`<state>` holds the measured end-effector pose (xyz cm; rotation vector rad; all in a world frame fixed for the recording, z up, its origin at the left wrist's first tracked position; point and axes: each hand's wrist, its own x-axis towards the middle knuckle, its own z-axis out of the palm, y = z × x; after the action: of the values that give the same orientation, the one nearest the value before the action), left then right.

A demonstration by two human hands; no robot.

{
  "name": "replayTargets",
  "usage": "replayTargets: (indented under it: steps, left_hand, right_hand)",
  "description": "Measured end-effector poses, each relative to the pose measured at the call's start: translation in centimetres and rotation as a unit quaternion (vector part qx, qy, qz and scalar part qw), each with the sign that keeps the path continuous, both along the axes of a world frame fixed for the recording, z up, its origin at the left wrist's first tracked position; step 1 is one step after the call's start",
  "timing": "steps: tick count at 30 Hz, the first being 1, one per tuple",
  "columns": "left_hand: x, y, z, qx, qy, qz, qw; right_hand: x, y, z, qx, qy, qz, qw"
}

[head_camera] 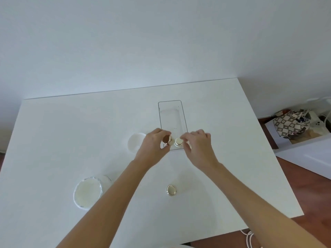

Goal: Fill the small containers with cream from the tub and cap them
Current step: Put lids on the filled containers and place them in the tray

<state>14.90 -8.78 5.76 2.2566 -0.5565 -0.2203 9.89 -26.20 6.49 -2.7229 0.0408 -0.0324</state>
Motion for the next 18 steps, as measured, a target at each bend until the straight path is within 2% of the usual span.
replayTargets:
  steps: [3,7,10,13,18]
  left_hand:
    - [1.8,-1.3,0.1,0.069,-0.006,-0.035,0.997]
    - [3.5,-3.0,-0.1,0.26,-0.082,-0.098,0.957]
    - [4.0,-3.8,-0.7,0.348,-0.096,-0.113,0.926]
    - [4.0,-4.2,-1.5,0.381,-0.07,-0.123,0.914]
    - [4.1,-4.2,-2.6,0.388,-0.055,-0.121,0.912]
  right_hand:
    - [-4.1,1.0,0.0,0.106,0.019,-0.029,0.994]
    - [-7.8,2.4,-1.4,0.127,0.1,-0.014,0.987]
    - [-8.8,3.3,-2.3,0.131,0.158,-0.003,0.979]
    - [-9.4,4.1,-2.9,0.127,0.211,0.01,0.969]
    - [-10.0,4.9,-3.5,0.075,0.257,0.06,0.962]
